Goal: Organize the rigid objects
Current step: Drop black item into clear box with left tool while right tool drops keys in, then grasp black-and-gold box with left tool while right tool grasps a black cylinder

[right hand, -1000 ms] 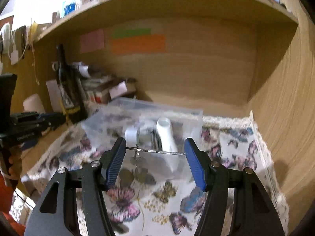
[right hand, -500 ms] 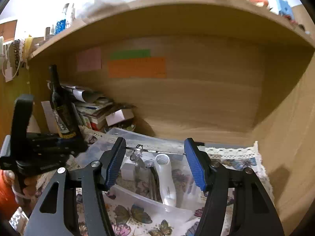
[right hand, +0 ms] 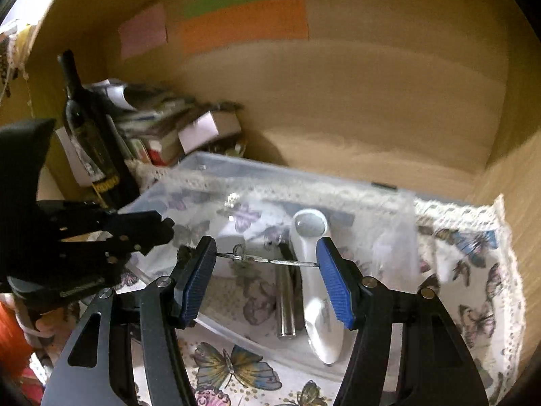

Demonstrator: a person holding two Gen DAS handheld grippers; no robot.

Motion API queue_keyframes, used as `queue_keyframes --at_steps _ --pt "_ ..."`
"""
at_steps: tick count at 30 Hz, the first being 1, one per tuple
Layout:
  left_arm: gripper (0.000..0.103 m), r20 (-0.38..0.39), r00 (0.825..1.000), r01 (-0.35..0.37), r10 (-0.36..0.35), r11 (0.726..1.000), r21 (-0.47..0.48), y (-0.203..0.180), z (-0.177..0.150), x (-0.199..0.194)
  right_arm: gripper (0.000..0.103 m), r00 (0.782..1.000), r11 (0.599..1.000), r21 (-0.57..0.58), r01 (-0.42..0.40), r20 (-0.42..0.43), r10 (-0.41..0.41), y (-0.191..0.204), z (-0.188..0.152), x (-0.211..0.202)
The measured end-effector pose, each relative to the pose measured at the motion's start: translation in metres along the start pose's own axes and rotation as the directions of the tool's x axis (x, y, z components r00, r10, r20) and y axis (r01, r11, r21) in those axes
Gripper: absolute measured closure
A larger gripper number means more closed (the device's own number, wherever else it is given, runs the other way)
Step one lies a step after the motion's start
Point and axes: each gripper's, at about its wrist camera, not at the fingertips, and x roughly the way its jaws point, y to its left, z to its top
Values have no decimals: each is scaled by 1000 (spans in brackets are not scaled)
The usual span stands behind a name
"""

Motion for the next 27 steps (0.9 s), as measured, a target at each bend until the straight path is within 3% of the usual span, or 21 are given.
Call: queue_keyframes --at_steps 5,10,18,22,27 --pt "81 7 1000 4 -4 1000 12 -3 -1 -5 44 998 1000 15 11 -55 -10 -6 -3 15" --pt "60 36 999 -2 1 1000 27 -7 -4 -19 43 998 1000 -2 30 -62 -30 -3 -4 16" --pt "39 75 997 -40 35 997 66 -14 -24 -49 36 999 999 -16 40 13 -40 2 -5 -17" --pt "36 51 998 -48 44 997 67 -14 -40 -50 30 998 999 -21 42 56 -40 2 -17 -44" --pt "36 -22 999 -31 32 998 49 -16 -64 -37 30 997 999 -4 45 57 -45 -1 -39 -63"
